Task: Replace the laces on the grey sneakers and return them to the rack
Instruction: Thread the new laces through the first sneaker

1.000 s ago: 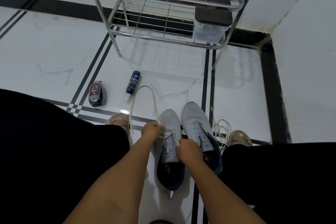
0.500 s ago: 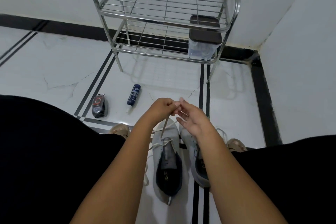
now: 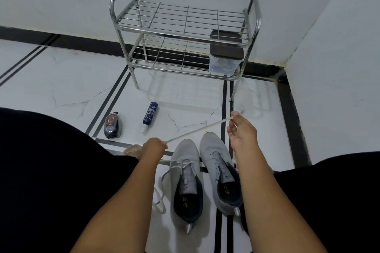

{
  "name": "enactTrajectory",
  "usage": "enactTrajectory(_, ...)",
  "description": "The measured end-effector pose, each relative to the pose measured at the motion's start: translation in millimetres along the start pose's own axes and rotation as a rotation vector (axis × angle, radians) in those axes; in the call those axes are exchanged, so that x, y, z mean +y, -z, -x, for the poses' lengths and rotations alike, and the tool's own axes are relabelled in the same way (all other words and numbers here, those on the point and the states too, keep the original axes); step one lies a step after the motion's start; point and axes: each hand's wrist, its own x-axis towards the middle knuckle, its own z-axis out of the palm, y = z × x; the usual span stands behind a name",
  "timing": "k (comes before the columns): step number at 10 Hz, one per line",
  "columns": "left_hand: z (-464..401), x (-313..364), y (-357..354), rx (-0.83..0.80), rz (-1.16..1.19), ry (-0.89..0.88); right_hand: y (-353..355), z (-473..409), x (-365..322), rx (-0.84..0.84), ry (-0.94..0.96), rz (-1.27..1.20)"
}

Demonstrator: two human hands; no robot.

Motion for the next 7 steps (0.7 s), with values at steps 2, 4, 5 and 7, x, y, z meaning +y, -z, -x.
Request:
enactTrajectory(2, 5, -23, -10, 0.195, -0.011, 0.155, 4, -2, -3, -0.01, 0.103, 0.048)
enactTrajectory(4, 4, -34, -12, 0.297, 0.092, 0.314, 2, -2, -7, -0.032, 0.169, 0.156)
enactTrajectory(5, 0, -39, -14, 0.309, 0.204, 0.418, 3, -4, -8, -0.015, 0.234, 0.248)
enactTrajectory(7, 11, -11, -11, 0.496, 0.118, 0.092, -11, -2, 1, -0.204, 0.331, 0.659)
